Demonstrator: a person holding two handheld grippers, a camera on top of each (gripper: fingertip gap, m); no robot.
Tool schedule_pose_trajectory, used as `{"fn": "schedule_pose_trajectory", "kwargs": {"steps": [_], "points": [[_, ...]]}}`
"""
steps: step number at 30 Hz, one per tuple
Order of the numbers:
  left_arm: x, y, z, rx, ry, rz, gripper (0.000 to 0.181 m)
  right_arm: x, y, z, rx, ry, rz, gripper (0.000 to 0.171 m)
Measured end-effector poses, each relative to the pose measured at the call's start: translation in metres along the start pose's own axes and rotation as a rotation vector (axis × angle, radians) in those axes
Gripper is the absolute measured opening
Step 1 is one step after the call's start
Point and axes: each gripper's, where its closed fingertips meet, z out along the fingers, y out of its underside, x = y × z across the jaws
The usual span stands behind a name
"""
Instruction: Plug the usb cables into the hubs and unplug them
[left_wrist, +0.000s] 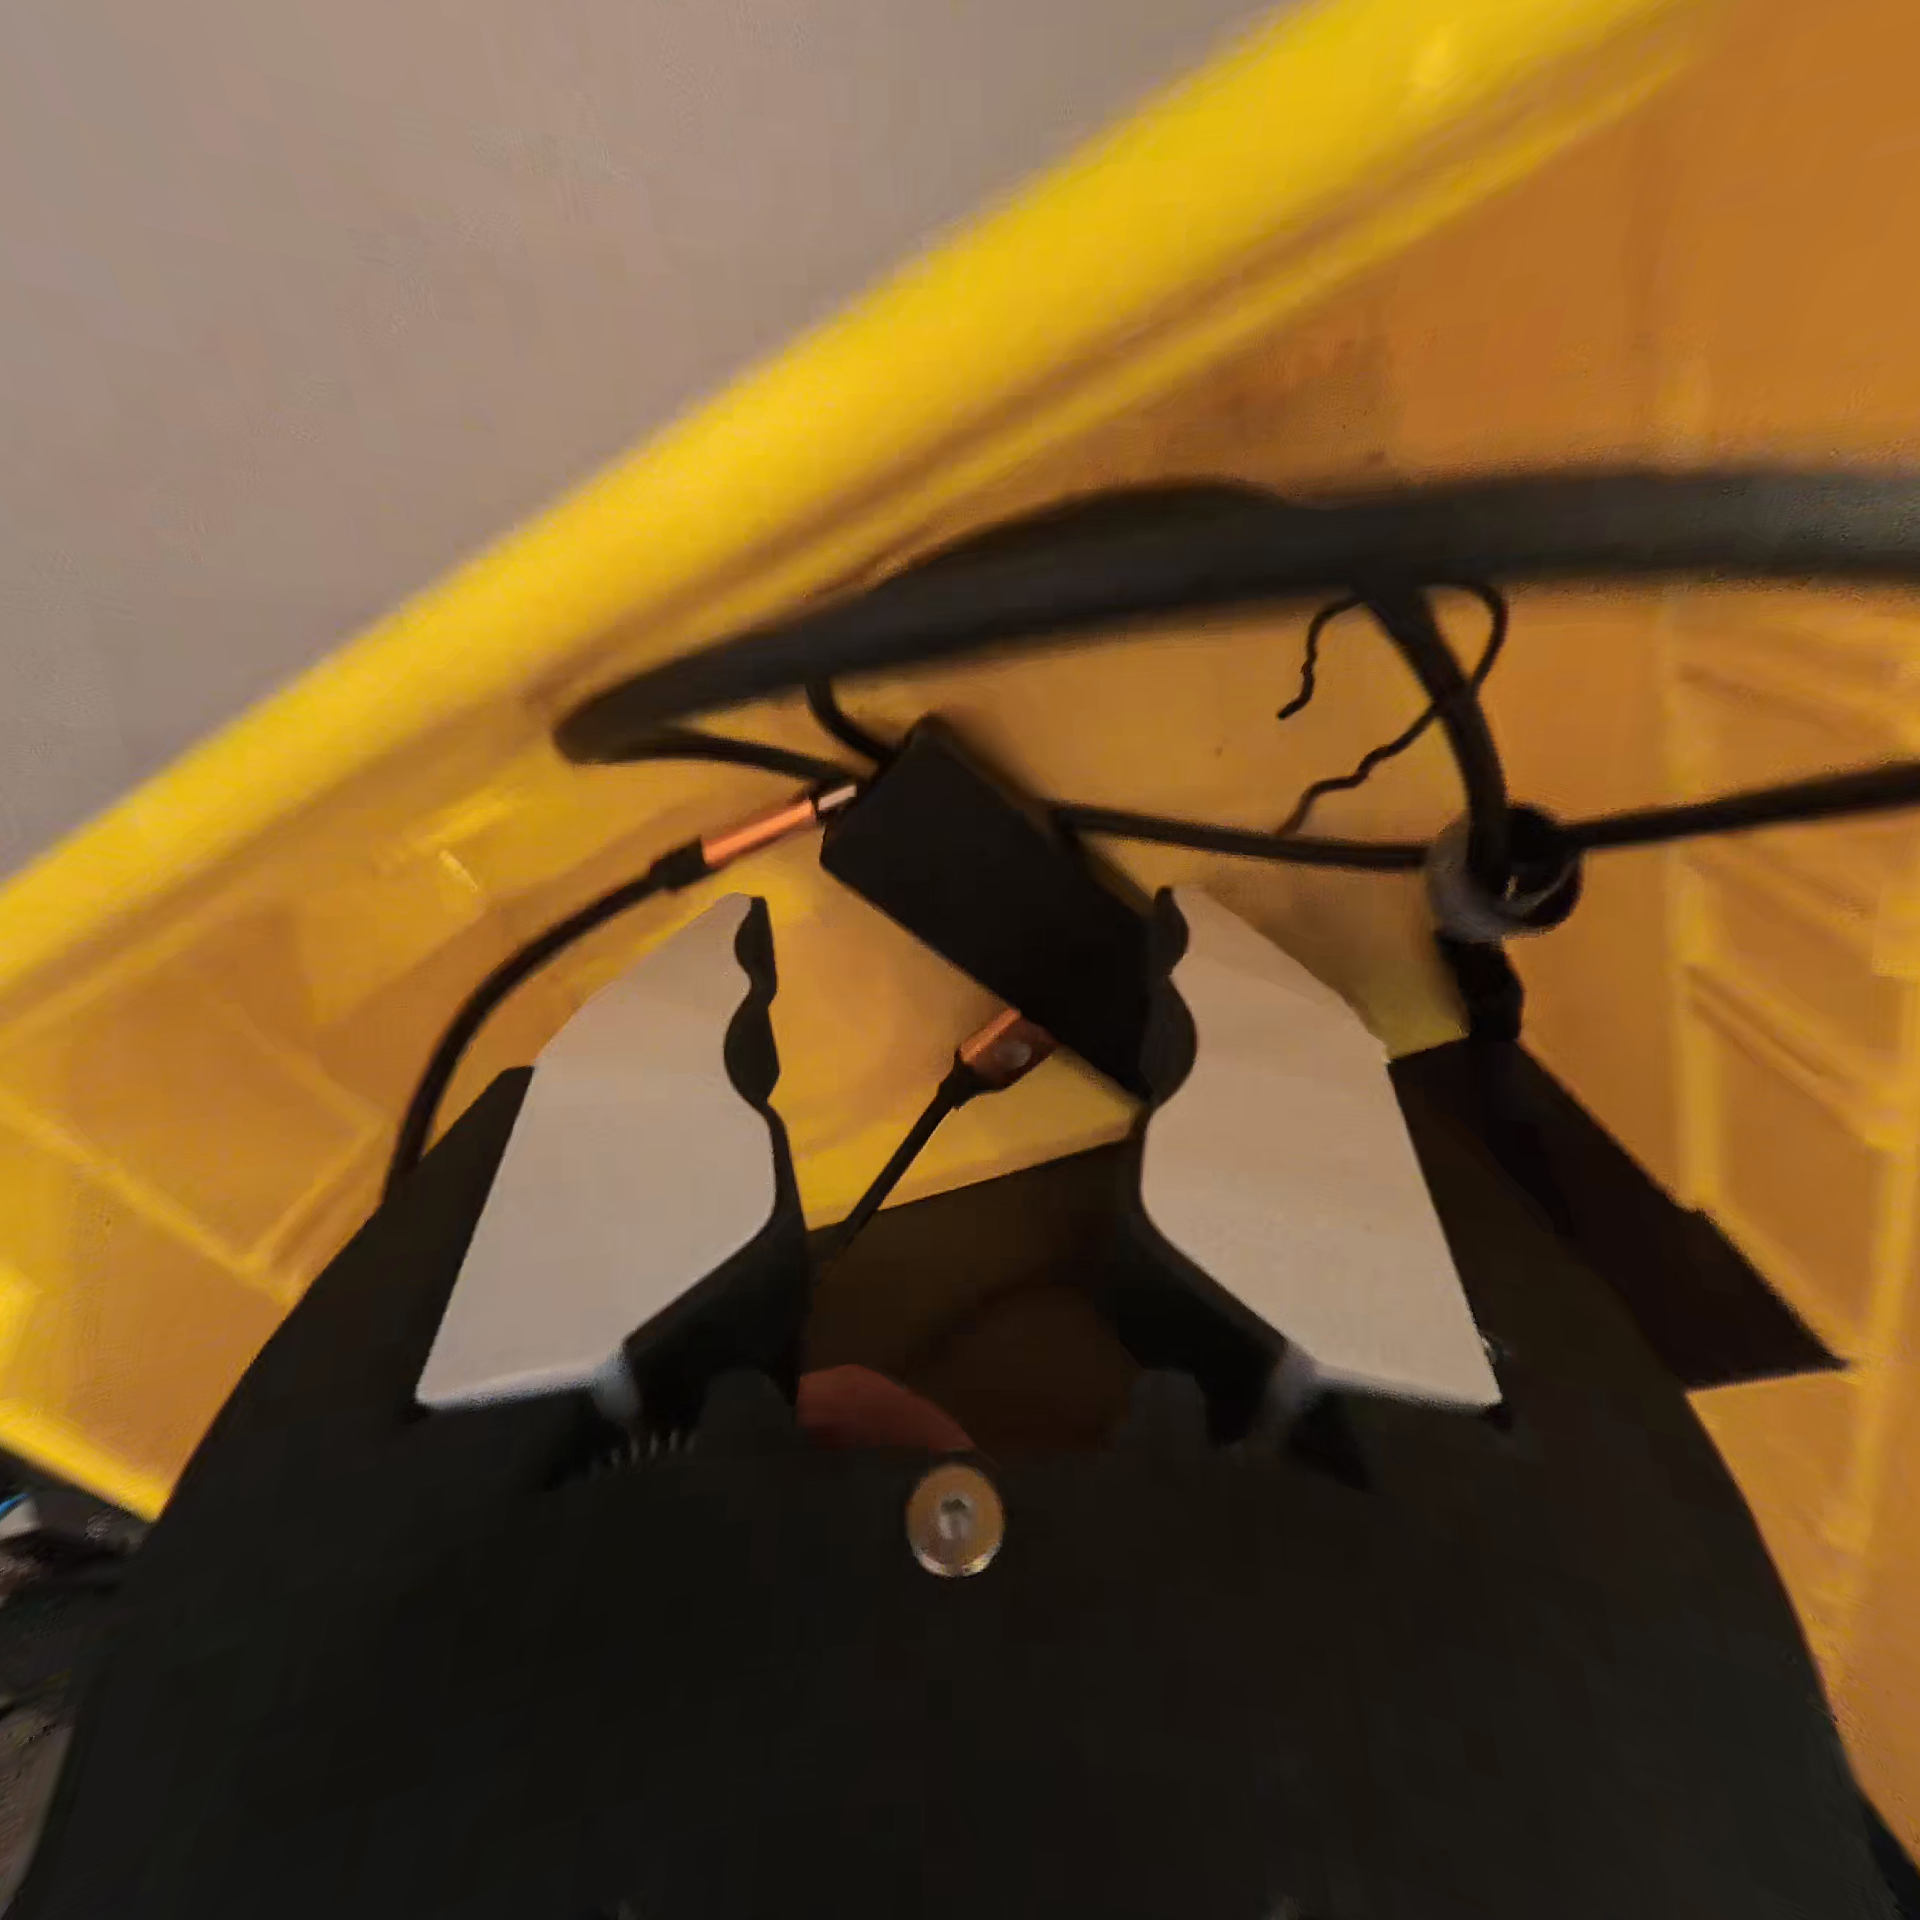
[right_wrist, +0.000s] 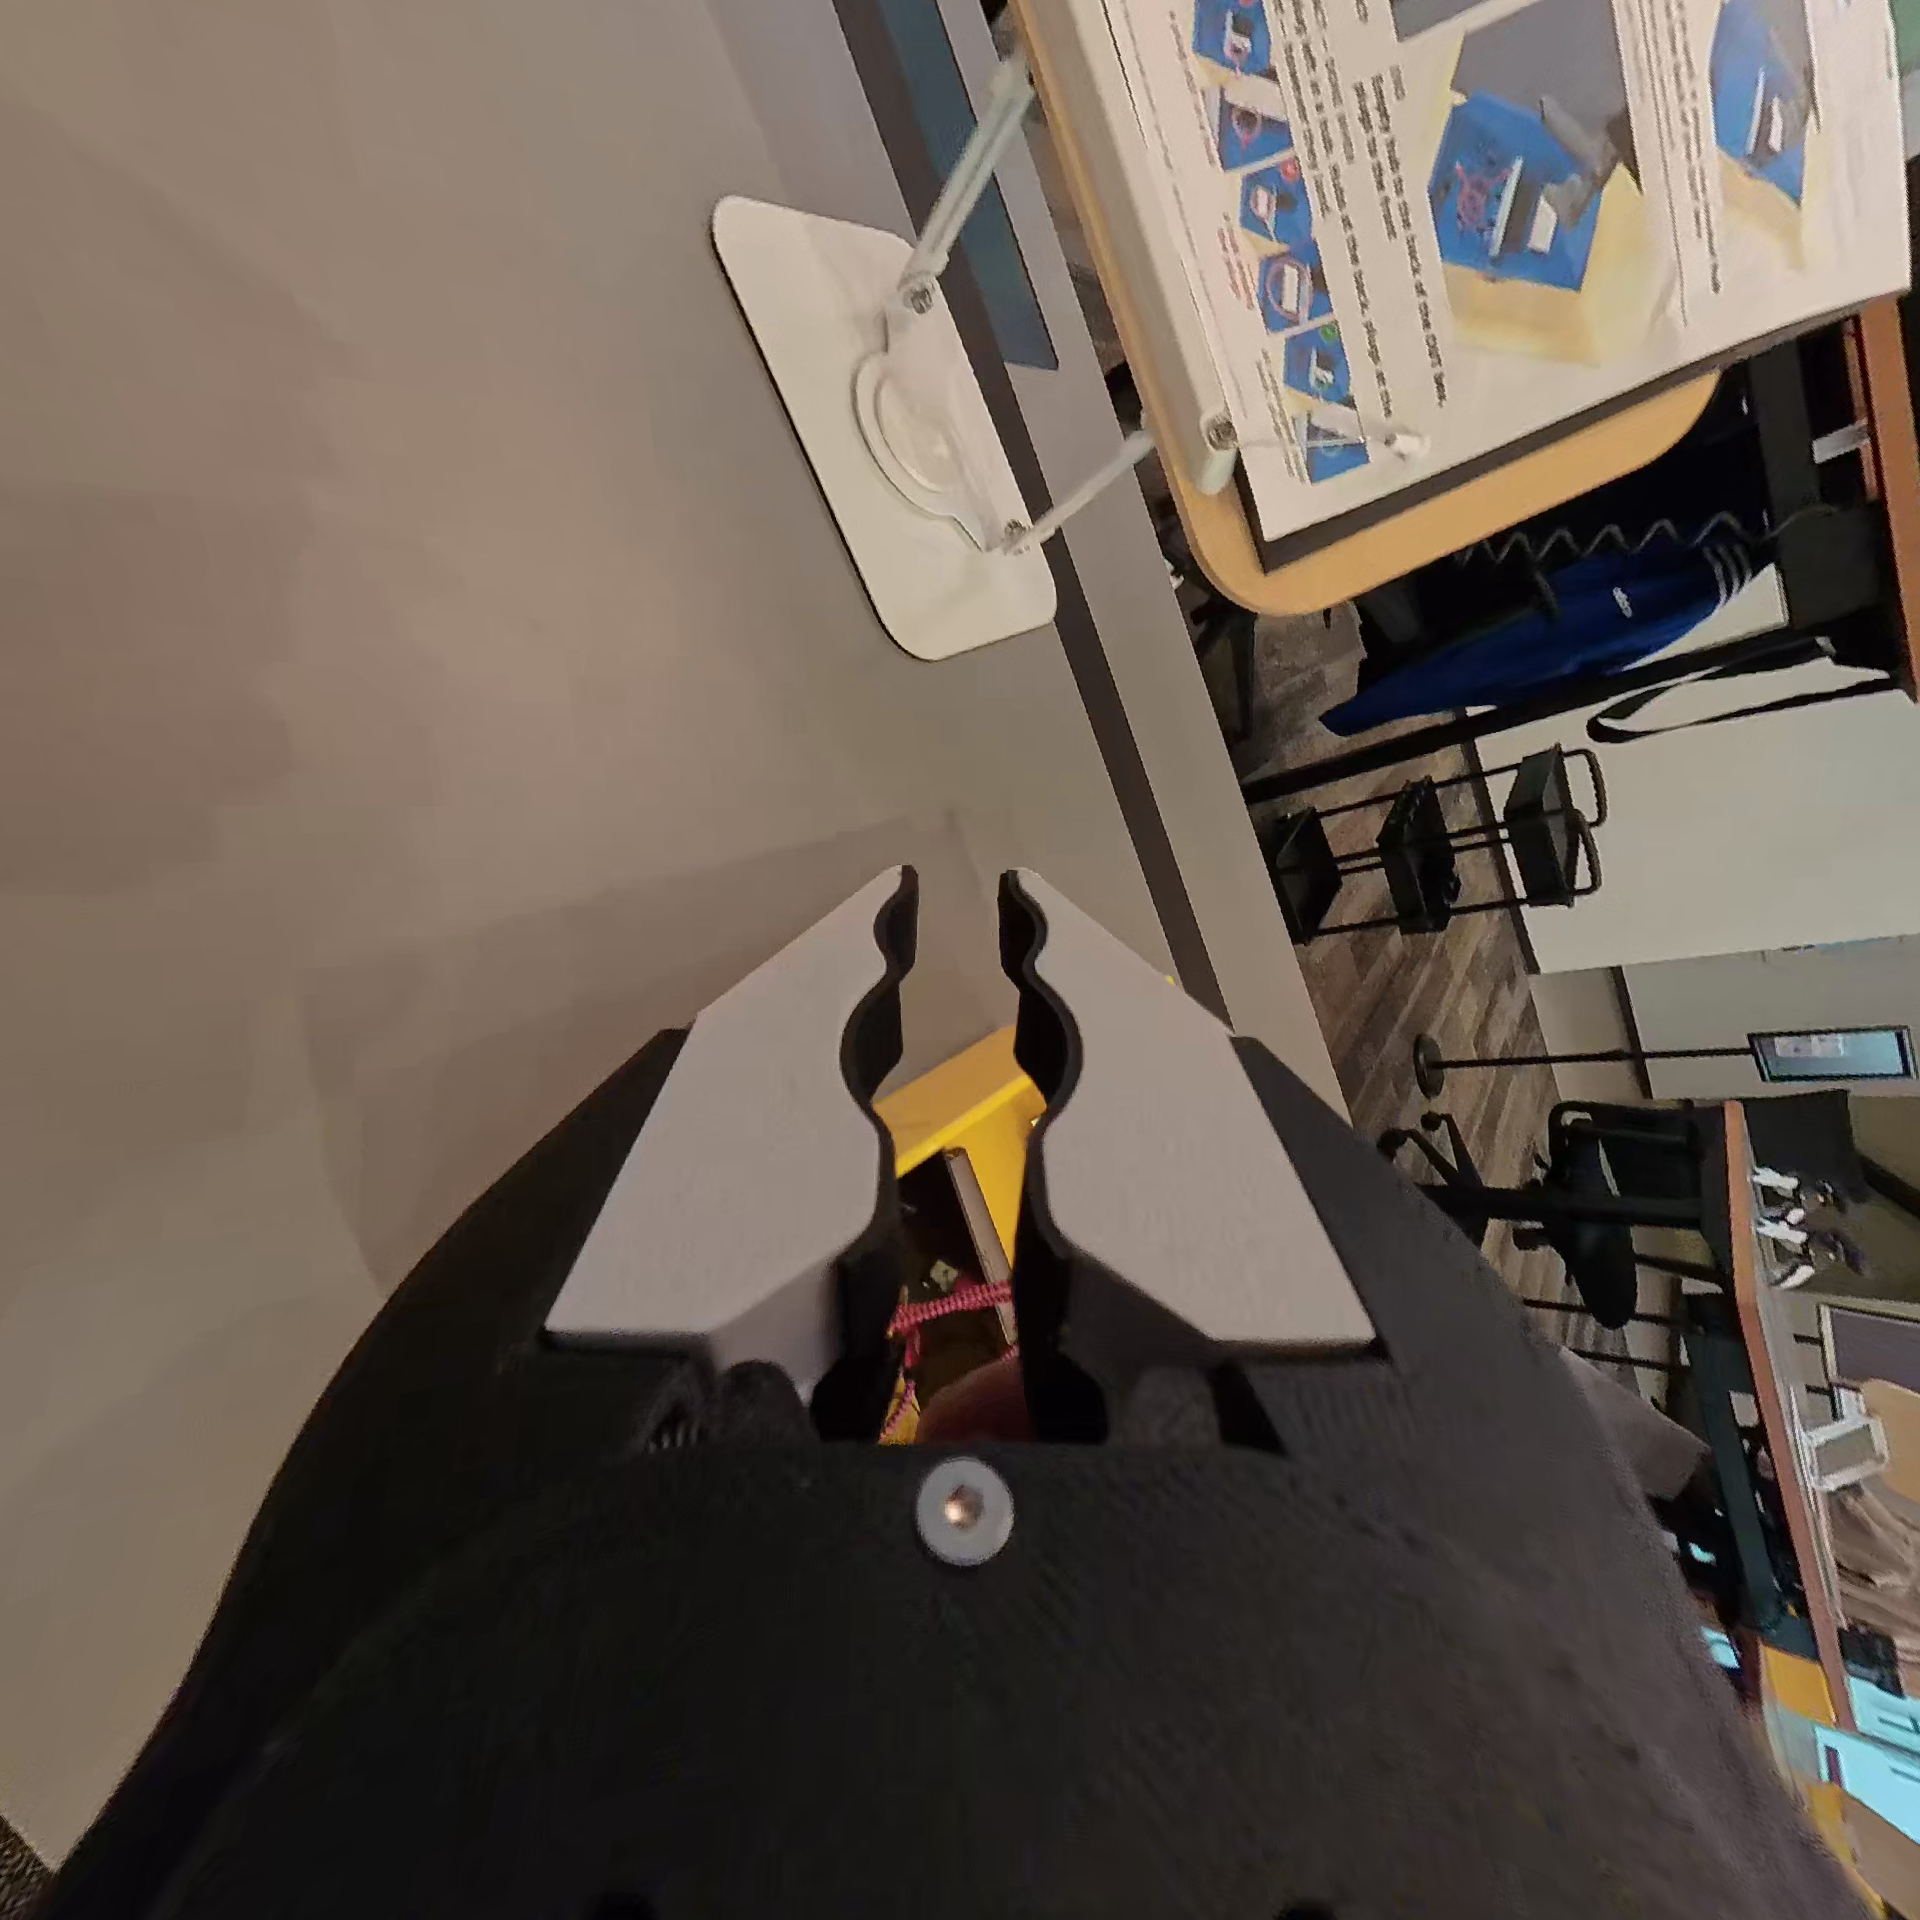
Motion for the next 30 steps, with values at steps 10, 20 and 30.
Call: {"fn": "schedule_pose_trajectory", "kwargs": {"steps": [10, 20, 30], "points": [[0.005, -0.009, 0.007, 0.017, 0.075, -0.091, 0.049, -0.016, -0.013, 0.003, 0.06, -0.015, 0.01, 0.011], [0.007, -0.012, -0.082, 0.355, -0.086, 0.028, 0.036, -0.043, -0.066, 0.009, 0.202, -0.089, 0.033, 0.008], [0.049, -0.019, -0.201, 0.705, -0.244, 0.326, 0.034, -0.073, -0.153, 0.038, 0.395, -0.204, 0.057, 0.008]]}}
